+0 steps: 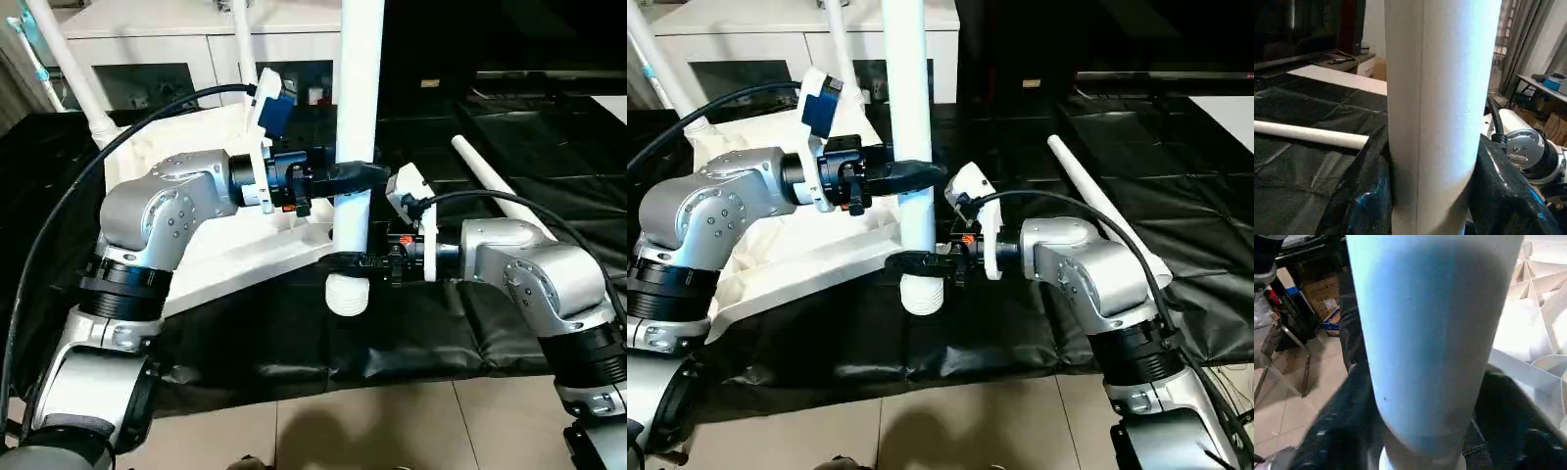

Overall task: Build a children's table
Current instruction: Pick table leg

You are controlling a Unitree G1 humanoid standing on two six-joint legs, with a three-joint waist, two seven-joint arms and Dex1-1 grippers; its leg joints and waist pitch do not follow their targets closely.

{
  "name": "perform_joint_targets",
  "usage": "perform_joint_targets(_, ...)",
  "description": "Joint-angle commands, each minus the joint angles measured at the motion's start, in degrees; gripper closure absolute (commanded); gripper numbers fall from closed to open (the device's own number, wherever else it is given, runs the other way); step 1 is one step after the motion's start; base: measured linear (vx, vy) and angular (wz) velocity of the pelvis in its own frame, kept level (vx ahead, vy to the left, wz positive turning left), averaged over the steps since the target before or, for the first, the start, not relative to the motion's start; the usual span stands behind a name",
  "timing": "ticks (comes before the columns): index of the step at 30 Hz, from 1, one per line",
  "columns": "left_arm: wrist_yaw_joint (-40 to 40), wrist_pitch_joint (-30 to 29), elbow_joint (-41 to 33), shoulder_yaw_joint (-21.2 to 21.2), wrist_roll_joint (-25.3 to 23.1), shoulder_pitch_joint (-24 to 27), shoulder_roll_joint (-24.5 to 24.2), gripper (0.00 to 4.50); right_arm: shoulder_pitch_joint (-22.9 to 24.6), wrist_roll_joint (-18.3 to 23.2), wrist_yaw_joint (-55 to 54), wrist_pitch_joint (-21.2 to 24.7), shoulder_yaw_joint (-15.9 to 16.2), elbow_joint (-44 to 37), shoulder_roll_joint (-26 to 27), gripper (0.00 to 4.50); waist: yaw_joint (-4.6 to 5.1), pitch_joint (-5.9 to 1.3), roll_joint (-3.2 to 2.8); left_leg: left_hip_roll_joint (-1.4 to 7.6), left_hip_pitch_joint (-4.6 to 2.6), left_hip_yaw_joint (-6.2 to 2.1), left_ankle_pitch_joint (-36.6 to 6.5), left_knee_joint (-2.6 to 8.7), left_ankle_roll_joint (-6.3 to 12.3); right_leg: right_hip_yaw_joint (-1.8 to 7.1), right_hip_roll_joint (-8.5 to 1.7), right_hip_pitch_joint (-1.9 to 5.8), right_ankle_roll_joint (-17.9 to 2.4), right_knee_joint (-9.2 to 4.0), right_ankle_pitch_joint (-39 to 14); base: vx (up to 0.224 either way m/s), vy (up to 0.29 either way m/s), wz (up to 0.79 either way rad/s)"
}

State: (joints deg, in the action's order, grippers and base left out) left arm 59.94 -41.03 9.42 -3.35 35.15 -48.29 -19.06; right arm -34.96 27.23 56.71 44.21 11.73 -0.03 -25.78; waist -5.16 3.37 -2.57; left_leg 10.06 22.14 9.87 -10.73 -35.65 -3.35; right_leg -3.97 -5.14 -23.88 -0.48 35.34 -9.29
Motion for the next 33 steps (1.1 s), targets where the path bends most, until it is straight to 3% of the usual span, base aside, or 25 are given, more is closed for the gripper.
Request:
perform_joint_targets(1,0.8,0.1,-1.6,-0.1,0.0,-0.5,-0.5,2.7,0.6,0.7,0.3,0.0,-0.2,-1.6,-0.1,2.14,-0.18,-4.8,0.9,2.05,-0.52,-0.54,-5.0,3.73,2.96,2.3,-2.78,3.88,-13.2,-3.22,-9.6,0.0,0.0,0.0)
perform_joint_targets(5,1.0,0.2,-1.7,-0.2,-0.1,-0.4,-0.6,2.7,0.7,0.6,0.4,0.0,-0.3,-1.7,-0.1,2.31,-0.19,-4.79,0.91,2.05,-0.53,-0.52,-5.1,3.73,3.07,2.3,-2.77,3.9,-13.4,-3.22,-9.4,0.0,0.0,0.0)
perform_joint_targets(6,1.0,0.2,-1.7,-0.2,0.0,-0.4,-0.6,2.7,0.7,0.6,0.4,0.0,-0.3,-1.7,-0.1,2.55,-0.23,-4.81,0.92,2.07,-0.53,-0.53,-4.8,3.73,3.14,2.32,-2.77,3.89,-13.4,-3.17,-9.1,0.0,0.0,0.0)
perform_joint_targets(18,-0.2,1.5,-1.9,0.0,-1.2,-0.2,-0.7,2.7,1.1,0.5,0.3,0.0,-0.3,-1.9,0.1,2.68,-0.17,-4.74,0.98,2.07,-0.54,-0.54,-5.5,3.77,2.77,2.32,-2.77,3.87,-13.0,-3.31,-10.2,0.0,0.0,0.0)
perform_joint_targets(21,0.3,0.9,-2.3,0.1,-0.6,0.0,-0.9,2.0,1.1,0.5,0.2,0.0,-0.3,-2.0,0.2,2.68,-0.21,-4.81,0.9,2.06,-0.58,-0.53,-5.3,3.71,2.8,2.31,-2.79,3.87,-13.1,-3.25,-10.0,0.0,0.0,0.0)
perform_joint_targets(25,-0.9,-1.2,-1.9,1.5,0.9,-0.4,-0.5,1.91,1.1,0.6,0.0,0.0,-0.6,-2.0,0.4,2.68,-0.21,-4.85,0.95,2.02,-0.49,-0.51,-4.7,3.66,3.03,2.3,-2.73,3.88,-13.4,-3.06,-8.9,0.0,0.0,0.0)
perform_joint_targets(33,-2.2,-3.1,-0.1,3.6,2.0,-0.4,-1.1,1.24,1.4,1.6,-0.9,0.4,-2.6,-2.6,0.3,2.68,-0.21,-4.77,0.78,2.02,-0.63,-0.54,-5.5,3.7,2.77,2.27,-2.73,3.76,-13.1,-3.31,-10.3,0.0,0.0,0.0)
